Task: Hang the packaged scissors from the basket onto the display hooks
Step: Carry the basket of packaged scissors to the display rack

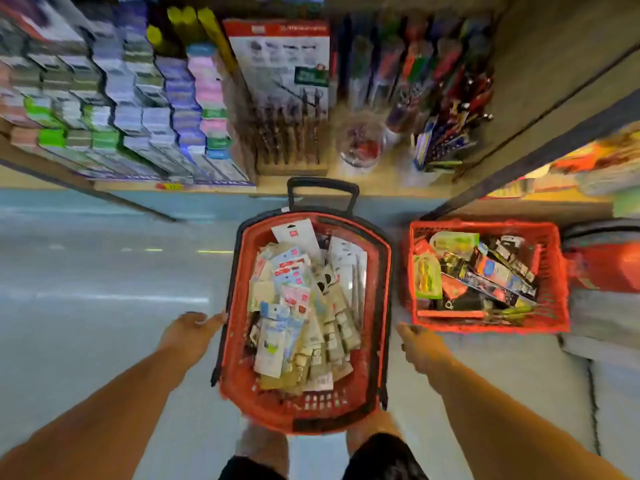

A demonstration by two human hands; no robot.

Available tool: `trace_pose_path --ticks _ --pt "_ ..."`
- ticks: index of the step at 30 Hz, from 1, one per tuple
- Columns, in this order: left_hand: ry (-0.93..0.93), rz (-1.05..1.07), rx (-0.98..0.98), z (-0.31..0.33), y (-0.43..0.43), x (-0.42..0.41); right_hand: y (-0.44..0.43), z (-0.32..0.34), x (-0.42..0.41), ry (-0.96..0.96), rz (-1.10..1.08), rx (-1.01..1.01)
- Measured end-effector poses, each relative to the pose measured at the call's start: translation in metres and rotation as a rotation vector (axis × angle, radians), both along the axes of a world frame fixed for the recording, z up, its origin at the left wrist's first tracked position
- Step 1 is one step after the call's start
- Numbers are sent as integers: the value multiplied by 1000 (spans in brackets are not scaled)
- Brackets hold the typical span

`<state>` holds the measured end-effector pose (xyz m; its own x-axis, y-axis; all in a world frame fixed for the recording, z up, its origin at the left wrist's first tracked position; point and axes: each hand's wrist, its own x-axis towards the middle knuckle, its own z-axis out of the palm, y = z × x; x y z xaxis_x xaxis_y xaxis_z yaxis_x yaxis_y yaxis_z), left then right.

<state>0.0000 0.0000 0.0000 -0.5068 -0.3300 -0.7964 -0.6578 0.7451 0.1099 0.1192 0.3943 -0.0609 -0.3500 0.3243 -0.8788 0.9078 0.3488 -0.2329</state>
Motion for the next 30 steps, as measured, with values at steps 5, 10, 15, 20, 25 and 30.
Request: trace_pose_path --ticks 5,10,15,20,25,30 --pt "-24 61 61 -89 -1 -12 -21 -65 -24 28 -194 2" --pt "50 225 107 -135 2 -4 -42 -79 -15 166 -418 53" --pt "29 426 191 -138 -3 0 -49 -87 -12 182 -536 28" --pt "20 587 249 -109 -6 11 -57 -58 -21 163 -568 28" --pt "65 713 280 -37 -27 32 -75 19 -42 210 -436 60" --pt "150 848 304 52 -71 61 -116 115 -74 260 -245 69"
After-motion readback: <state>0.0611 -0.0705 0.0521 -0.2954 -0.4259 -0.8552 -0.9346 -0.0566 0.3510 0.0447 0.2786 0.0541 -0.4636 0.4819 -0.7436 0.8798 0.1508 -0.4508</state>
